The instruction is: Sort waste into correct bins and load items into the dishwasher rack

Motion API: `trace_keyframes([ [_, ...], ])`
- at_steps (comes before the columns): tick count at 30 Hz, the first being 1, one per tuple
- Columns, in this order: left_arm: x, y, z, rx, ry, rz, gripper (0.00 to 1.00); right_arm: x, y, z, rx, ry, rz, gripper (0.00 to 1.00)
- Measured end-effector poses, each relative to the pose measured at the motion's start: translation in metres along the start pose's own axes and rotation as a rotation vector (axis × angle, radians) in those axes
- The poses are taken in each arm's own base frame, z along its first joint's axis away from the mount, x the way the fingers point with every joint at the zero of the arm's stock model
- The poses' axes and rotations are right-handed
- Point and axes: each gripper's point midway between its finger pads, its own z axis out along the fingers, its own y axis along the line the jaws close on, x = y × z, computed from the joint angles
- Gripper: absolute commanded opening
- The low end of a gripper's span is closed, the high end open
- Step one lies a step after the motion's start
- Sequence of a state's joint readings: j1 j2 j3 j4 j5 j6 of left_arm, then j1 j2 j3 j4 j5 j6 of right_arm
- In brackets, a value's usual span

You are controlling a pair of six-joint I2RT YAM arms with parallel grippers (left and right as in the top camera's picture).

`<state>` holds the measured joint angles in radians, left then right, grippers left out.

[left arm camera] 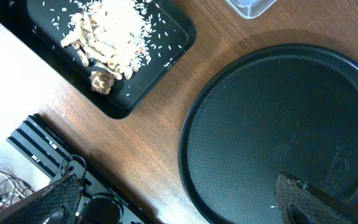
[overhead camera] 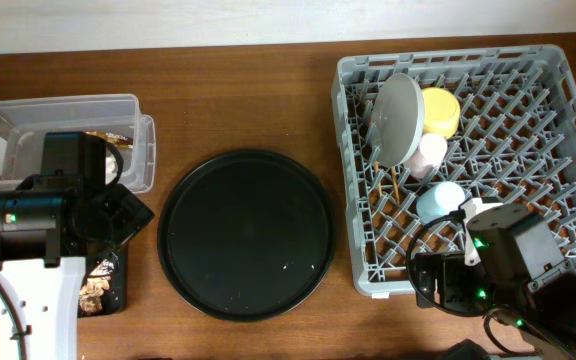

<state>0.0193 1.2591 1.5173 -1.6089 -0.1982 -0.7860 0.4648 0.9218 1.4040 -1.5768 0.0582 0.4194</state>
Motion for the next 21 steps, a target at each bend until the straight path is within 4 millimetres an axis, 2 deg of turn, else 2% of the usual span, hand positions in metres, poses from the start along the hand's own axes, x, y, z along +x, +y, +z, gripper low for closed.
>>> trace_keyframes([
  [4, 0.000, 0.000, 0.000, 0.000, 0.000, 0.000, 0.99, -0.002, 0.001, -0.002, -0.014, -0.029, 0.000, 0.98],
  [6, 0.000, 0.000, 0.000, -0.001, 0.000, 0.000, 0.99, -0.017, 0.006, -0.006, -0.068, -0.144, 0.009, 0.98],
  [8, 0.000, 0.000, 0.000, 0.000, -0.001, 0.000, 0.99, -0.032, 0.007, -0.015, -0.152, -0.352, -0.017, 0.98],
  [10, 0.000, 0.000, 0.000, -0.001, 0.001, 0.000, 0.99, -0.035, 0.004, -0.016, -0.190, -0.517, -0.060, 0.98],
  [11, 0.000, 0.000, 0.000, 0.000, 0.000, 0.000, 0.99, -0.029, 0.001, -0.009, -0.195, -0.572, -0.080, 0.98],
  [13, 0.000, 0.000, 0.000, 0.001, -0.001, -0.001, 0.99, -0.026, -0.006, 0.019, -0.198, -0.679, -0.098, 0.98],
  [15, 0.000, 0.000, 0.000, 0.000, 0.000, 0.000, 0.99, -0.036, -0.006, 0.031, -0.222, -0.812, -0.127, 0.98],
  [17, 0.000, 0.000, 0.000, 0.001, -0.001, 0.000, 0.99, -0.034, -0.005, 0.042, -0.241, -0.884, -0.154, 0.98],
  [21, 0.000, 0.000, 0.000, 0.001, -0.001, 0.000, 0.99, -0.042, -0.004, 0.053, -0.260, -1.072, -0.206, 0.99],
])
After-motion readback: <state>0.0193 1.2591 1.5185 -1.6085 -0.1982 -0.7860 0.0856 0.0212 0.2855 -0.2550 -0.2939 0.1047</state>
